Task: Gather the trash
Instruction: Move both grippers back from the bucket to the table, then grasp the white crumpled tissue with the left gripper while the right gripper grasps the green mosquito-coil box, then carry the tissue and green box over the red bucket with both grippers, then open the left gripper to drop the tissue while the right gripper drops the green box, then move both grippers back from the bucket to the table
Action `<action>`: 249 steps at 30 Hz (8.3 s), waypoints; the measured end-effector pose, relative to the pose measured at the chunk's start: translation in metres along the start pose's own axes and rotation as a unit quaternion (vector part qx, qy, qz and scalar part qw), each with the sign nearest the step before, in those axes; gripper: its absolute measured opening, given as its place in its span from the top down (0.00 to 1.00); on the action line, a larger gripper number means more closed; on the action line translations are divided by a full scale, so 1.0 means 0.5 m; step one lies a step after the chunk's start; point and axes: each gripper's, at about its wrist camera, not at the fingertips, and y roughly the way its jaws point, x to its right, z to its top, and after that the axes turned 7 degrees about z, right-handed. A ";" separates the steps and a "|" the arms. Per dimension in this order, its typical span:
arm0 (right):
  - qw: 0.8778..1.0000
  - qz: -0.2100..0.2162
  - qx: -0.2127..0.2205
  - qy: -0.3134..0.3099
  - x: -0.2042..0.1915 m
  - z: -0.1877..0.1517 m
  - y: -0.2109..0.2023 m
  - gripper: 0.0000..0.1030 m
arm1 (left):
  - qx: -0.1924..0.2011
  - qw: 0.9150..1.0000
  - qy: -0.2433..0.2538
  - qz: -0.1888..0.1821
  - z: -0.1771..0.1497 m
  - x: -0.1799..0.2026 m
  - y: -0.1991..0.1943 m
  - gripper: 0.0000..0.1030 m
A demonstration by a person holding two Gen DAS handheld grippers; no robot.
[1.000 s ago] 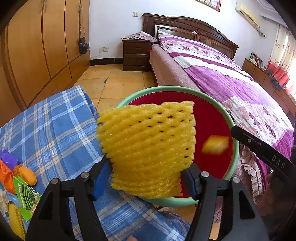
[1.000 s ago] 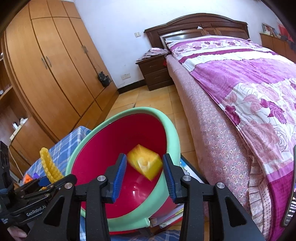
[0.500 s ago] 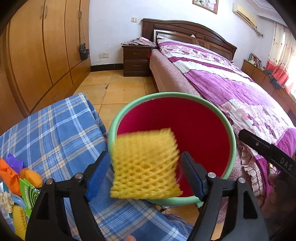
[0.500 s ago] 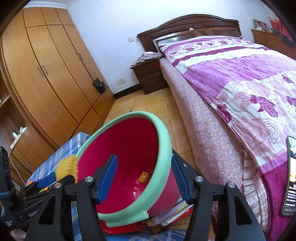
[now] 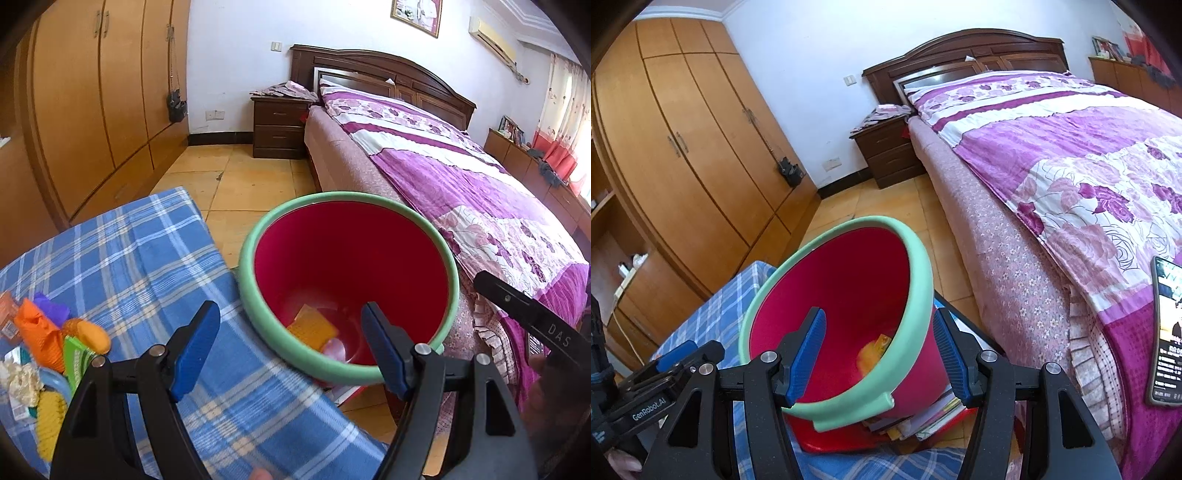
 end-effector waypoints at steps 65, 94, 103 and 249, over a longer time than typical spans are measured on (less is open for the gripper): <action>0.975 0.082 -0.153 -0.140 -0.371 -0.180 0.124 0.40 | -0.006 0.978 -0.161 0.134 -0.169 -0.473 -0.084 0.67; 0.958 0.094 -0.203 -0.177 -0.571 -0.262 0.302 0.27 | 0.038 0.974 -0.188 0.122 -0.177 -0.534 -0.110 0.67; 0.959 0.050 -0.194 -0.202 -0.600 -0.275 0.316 0.27 | 0.041 0.973 -0.193 0.118 -0.181 -0.537 -0.112 0.67; 0.997 0.053 -0.008 -0.056 -0.240 -0.070 -0.008 0.23 | 0.015 0.992 -0.113 0.046 -0.081 -0.252 -0.175 0.45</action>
